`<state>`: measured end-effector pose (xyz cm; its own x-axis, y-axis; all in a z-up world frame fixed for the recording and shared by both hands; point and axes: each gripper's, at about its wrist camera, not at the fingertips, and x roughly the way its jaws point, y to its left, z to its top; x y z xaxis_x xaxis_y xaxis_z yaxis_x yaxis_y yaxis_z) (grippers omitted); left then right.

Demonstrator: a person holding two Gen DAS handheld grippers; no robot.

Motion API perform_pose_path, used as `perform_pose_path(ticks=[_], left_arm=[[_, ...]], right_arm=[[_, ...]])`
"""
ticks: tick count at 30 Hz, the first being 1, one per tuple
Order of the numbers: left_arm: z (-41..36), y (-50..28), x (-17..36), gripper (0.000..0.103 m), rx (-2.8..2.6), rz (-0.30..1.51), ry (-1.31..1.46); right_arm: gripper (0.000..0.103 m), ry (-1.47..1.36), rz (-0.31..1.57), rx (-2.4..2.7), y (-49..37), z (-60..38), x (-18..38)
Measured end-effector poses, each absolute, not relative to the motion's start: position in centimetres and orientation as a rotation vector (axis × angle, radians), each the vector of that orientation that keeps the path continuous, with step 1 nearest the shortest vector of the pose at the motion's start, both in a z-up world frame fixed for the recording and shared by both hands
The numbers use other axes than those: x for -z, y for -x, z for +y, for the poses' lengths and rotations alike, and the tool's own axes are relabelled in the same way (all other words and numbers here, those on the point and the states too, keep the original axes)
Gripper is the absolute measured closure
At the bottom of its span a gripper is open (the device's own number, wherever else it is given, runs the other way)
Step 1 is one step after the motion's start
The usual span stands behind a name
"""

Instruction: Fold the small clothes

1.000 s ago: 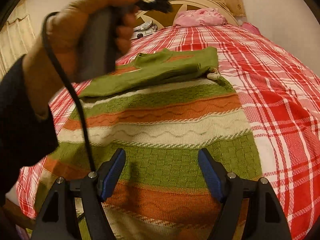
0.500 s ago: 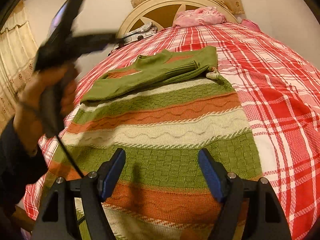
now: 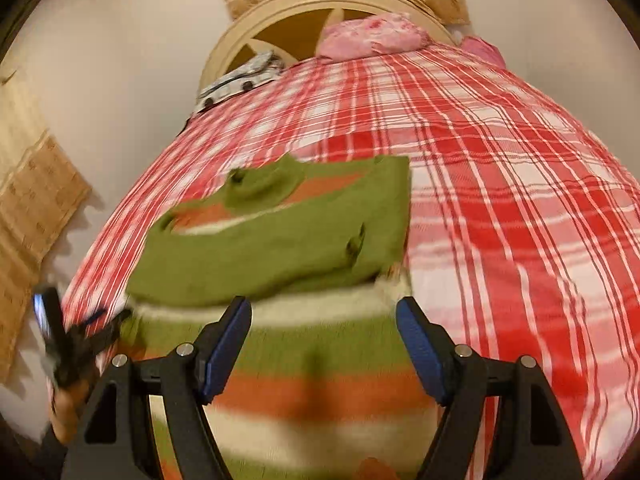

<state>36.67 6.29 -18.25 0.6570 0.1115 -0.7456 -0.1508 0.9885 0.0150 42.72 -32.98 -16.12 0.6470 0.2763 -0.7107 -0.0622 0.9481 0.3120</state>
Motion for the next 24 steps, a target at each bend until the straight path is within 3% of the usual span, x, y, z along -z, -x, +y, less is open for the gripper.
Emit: perform_pose_path(ticks=[4, 7, 8, 9, 11, 12, 20, 24], left_arm=[[6.3, -36.6, 18.6, 0.023, -0.155, 0.845, 0.062], [6.0, -36.5, 18.9, 0.019, -0.147, 0.852, 0.049], [6.0, -36.5, 18.8, 0.017, -0.139, 0.855, 0.047], [6.1, -36.4, 18.9, 0.013, -0.132, 0.858, 0.049], [6.4, -36.6, 19.0, 0.010, -0.126, 0.866, 0.060], [6.6, -36.8, 19.1, 0.010, -0.127, 0.873, 0.073], [7.6, -37.0, 19.7, 0.009, -0.163, 0.905, 0.123], [7.7, -37.0, 19.8, 0.004, -0.196, 0.912, 0.118]], right_arm=[[0.029, -0.271, 0.896, -0.197, -46.5, -32.2, 17.5], [0.040, -0.264, 0.960, -0.177, -48.4, -31.4, 19.3], [0.051, -0.269, 0.976, -0.175, -48.9, -31.2, 20.0], [0.074, -0.260, 0.985, -0.177, -49.2, -30.8, 20.5], [0.093, -0.221, 0.993, -0.175, -49.5, -30.0, 21.1], [0.096, -0.214, 0.987, -0.177, -49.4, -29.8, 21.1], [0.098, -0.154, 0.823, -0.117, -47.8, -30.9, 17.0], [0.097, -0.165, 0.844, -0.068, -48.6, -32.3, 17.8]])
